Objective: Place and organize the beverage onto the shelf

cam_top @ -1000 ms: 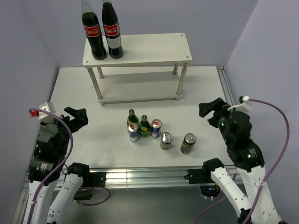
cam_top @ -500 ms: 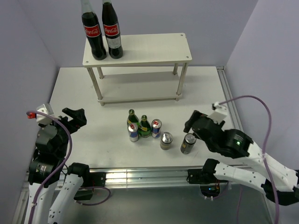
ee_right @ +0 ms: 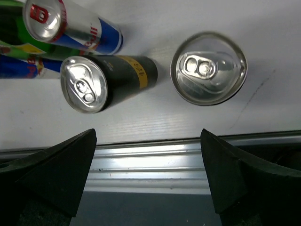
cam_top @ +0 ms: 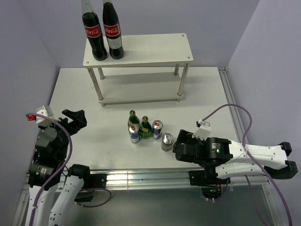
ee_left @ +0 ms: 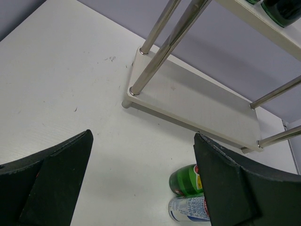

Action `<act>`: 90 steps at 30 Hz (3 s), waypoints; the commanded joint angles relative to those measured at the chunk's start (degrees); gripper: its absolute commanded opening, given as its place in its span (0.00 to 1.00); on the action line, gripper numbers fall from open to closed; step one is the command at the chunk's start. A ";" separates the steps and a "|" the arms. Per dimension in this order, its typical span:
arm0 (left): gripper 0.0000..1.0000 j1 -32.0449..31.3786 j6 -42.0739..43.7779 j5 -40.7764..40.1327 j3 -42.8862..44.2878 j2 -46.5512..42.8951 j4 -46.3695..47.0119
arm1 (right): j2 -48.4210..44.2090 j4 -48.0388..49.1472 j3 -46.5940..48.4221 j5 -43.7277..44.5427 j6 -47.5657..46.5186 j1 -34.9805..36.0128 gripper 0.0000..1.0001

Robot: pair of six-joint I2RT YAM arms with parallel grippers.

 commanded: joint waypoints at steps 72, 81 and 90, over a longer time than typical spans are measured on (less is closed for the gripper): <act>0.96 -2.44 1.20 0.55 -0.64 -4.91 1.14 | 24.84 18.77 -13.04 6.73 -3.22 -25.93 0.94; 0.96 -2.53 1.20 0.38 -0.64 -5.26 1.05 | 25.45 22.20 -12.69 6.11 -8.15 -28.92 0.74; 0.97 -2.62 1.20 0.20 -0.64 -5.35 1.14 | 26.50 24.31 -12.25 5.50 -11.23 -30.15 0.20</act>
